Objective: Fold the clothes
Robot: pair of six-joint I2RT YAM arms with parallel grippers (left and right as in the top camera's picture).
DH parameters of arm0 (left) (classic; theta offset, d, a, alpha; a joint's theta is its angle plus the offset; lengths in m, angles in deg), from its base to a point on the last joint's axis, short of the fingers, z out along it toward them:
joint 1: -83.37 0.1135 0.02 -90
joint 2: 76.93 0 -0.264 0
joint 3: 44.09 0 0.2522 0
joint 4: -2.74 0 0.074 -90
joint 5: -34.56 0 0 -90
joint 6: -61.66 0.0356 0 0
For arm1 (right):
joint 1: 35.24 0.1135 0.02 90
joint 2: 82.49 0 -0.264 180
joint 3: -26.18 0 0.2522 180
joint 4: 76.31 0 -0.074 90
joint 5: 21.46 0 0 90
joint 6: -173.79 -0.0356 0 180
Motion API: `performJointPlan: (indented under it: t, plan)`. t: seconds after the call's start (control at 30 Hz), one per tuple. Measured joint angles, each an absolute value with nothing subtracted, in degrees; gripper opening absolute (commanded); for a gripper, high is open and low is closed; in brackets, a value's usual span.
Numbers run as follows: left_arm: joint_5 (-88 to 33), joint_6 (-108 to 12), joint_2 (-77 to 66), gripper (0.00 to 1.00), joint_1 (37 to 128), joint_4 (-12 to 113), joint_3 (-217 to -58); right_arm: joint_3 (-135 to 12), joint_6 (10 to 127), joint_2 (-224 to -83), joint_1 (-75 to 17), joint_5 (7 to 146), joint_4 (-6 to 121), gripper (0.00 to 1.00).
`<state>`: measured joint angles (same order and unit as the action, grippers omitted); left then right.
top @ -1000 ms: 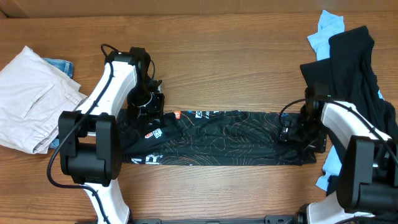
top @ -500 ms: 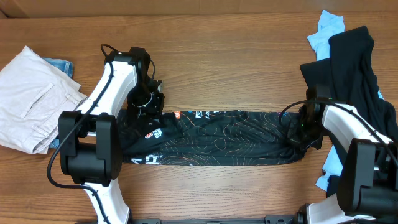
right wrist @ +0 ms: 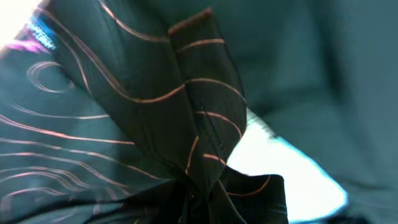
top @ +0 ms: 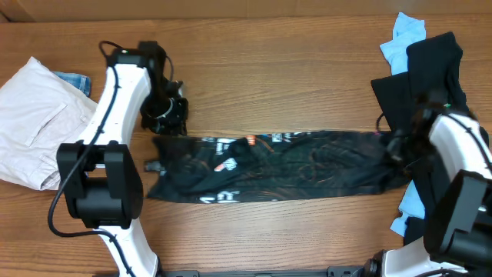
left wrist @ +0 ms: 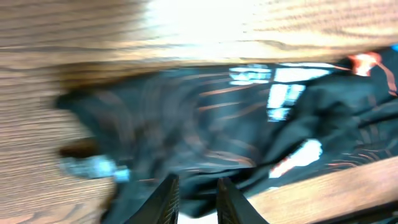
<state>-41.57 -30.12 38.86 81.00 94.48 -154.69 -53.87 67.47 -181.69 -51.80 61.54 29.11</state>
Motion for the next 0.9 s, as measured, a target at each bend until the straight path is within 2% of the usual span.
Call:
performJointPlan:
  t: [0.2, 0.43, 0.57, 0.67, 0.9]
  plan:
    - [-41.53, -32.72, 38.86, 0.25, 82.59, 94.46, -154.76, -63.03, 69.72, -181.77, -49.02, 59.09, 23.15, 0.04]
    - [-41.13, -34.01, 38.86, 0.26, 82.59, 94.20, -154.76, -66.83, 73.50, -181.77, -31.80, 58.69, 20.96, 0.04]
    - [-41.11, -34.03, 38.86, 0.26, 82.59, 94.20, -154.76, -66.83, 74.42, -181.77, -18.97, 60.60, 20.90, 0.05]
    - [-41.11, -34.05, 38.86, 0.26, 82.59, 94.22, -154.76, -66.83, 74.62, -181.77, -13.35, 61.12, 20.90, 0.06]
    - [-41.11, -34.07, 38.86, 0.26, 82.59, 94.24, -154.76, -66.83, 74.81, -181.90, -9.86, 64.99, 21.55, 0.06]
